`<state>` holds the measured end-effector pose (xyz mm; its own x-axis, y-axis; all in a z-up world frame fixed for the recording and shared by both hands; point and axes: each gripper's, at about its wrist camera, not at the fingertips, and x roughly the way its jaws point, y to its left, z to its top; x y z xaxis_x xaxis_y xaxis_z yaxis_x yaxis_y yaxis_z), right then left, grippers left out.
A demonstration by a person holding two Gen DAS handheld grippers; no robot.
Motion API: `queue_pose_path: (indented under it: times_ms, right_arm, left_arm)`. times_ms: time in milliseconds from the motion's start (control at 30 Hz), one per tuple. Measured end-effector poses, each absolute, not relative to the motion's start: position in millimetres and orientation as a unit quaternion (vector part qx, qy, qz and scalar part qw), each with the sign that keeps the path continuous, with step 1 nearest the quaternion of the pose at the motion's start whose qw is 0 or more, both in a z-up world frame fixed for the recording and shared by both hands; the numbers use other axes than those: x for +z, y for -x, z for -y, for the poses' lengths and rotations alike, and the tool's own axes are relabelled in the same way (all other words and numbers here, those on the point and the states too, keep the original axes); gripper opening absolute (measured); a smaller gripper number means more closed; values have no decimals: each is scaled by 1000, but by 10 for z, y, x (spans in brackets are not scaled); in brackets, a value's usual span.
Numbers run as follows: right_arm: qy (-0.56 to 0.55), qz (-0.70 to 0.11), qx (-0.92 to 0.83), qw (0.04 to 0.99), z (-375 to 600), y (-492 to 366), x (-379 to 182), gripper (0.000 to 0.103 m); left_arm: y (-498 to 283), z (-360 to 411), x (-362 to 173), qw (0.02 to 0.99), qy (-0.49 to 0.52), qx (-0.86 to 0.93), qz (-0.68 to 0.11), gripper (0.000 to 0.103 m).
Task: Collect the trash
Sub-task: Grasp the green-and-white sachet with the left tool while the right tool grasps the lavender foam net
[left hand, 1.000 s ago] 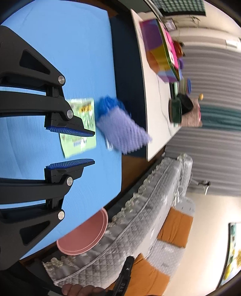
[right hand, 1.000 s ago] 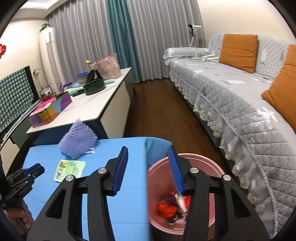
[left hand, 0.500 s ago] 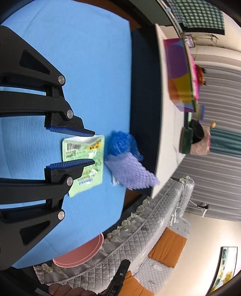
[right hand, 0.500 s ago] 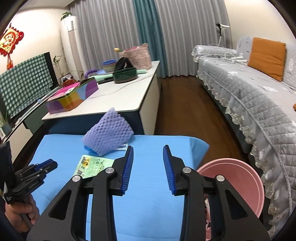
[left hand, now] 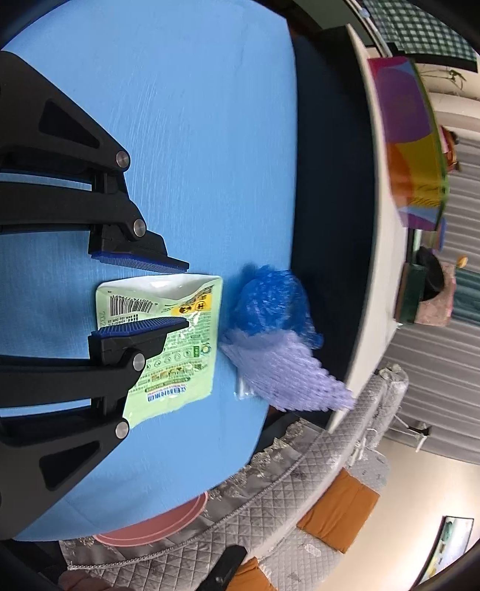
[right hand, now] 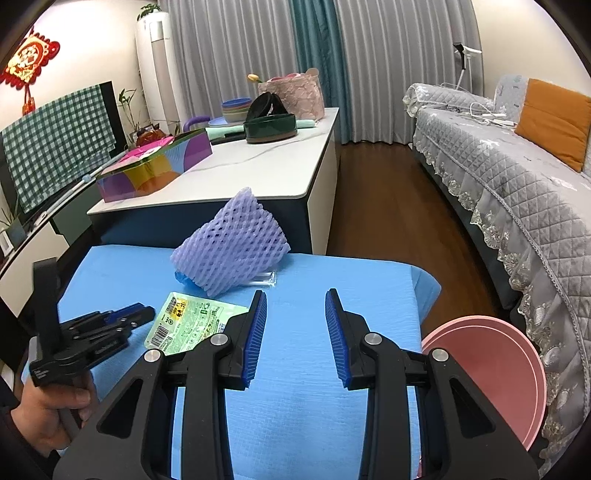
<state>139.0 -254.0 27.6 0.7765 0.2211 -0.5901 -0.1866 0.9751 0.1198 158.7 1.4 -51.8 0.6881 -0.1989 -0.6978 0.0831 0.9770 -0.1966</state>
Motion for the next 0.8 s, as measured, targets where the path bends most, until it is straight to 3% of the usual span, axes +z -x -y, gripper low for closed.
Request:
queue_pose_path:
  times_ms: [133, 200, 233, 567, 633, 800]
  right_arm:
    - [-26, -317, 112, 942, 2491, -1436, 262, 34]
    - [-25, -317, 115, 941, 2449, -1459, 240, 34]
    - [-23, -318, 116, 941, 2427, -1472, 223, 34]
    - [-1, -330, 144, 933, 1951, -1633, -13, 35]
    - [-2, -329, 151, 932, 1840, -1673, -37, 40]
    - [-16, -312, 155, 937, 1582, -1841, 77, 69]
  left_arm:
    - [-1666, 50, -602, 909, 71, -83, -402, 24]
    - [-1682, 64, -627, 907, 68, -88, -407, 9]
    - [-1684, 69, -622, 907, 64, -89, -408, 8]
    - [-1603, -267, -576, 903, 60, -39, -424, 7]
    - [-1588, -343, -568, 902, 61, -28, -426, 7]
    - [-1554, -629, -576, 901, 79, 6, -426, 7]
